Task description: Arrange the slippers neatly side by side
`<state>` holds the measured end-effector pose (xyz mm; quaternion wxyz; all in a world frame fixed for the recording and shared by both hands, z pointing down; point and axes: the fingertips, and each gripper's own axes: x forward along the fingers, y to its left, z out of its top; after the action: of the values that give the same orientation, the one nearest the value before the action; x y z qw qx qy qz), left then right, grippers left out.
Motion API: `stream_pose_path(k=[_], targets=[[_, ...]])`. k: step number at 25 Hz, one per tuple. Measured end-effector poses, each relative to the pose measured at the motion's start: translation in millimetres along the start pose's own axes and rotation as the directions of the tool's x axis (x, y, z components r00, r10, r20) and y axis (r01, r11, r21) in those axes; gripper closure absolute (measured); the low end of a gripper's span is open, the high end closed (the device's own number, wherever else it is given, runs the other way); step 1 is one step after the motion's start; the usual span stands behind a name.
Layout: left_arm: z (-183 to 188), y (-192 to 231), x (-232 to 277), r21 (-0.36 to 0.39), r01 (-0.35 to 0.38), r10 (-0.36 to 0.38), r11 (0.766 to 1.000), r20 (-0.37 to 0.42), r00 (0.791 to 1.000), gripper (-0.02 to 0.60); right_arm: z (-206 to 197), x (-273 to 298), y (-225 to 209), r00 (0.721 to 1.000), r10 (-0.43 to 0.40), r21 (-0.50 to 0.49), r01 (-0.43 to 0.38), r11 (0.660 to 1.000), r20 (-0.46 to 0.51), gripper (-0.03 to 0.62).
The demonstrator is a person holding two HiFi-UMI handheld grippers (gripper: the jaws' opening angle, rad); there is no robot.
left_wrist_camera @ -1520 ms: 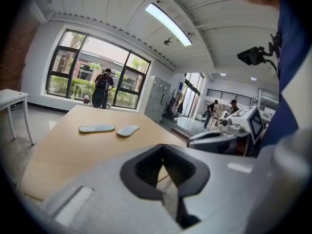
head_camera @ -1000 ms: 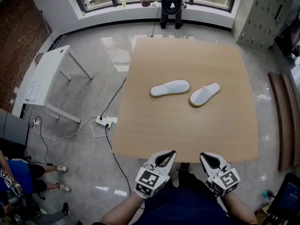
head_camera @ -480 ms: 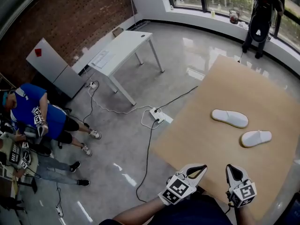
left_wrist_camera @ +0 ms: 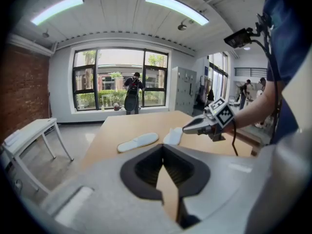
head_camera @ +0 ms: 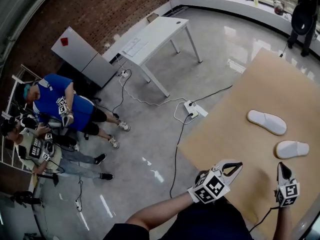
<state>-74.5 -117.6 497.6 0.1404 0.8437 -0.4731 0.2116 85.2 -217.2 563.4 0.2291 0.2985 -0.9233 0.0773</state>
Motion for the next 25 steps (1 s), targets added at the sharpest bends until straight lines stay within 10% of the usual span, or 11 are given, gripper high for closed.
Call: stream_pose_path(k=[6, 11, 18, 25], targets=[[26.0, 50.1, 46.0, 0.133, 0.003, -0.007, 0.991, 0.027, 1.000, 0.577, -7.1, 23.8, -66.5, 0.997, -0.077, -0.118, 0.075, 0.990, -0.010, 0.583], [31.2, 63.3, 97.6, 0.330, 0.143, -0.146, 0.933, -0.016, 0.989, 0.577, -8.5, 21.8, -84.6, 0.987, -0.123, -0.334, 0.081, 0.939, -0.105, 0.583], [9.3, 81.2, 196.7, 0.519, 0.294, -0.225, 0.803, -0.193, 0.955, 0.577, -33.9, 48.2, -95.2, 0.958, -0.087, -0.515, -0.070, 0.855, -0.274, 0.549], [-35.3, 85.1, 270.6, 0.612, 0.508, -0.258, 0.606, -0.453, 0.853, 0.508, -85.4, 71.6, -78.7, 0.869, 0.021, -0.677, -0.400, 0.617, -0.494, 0.520]])
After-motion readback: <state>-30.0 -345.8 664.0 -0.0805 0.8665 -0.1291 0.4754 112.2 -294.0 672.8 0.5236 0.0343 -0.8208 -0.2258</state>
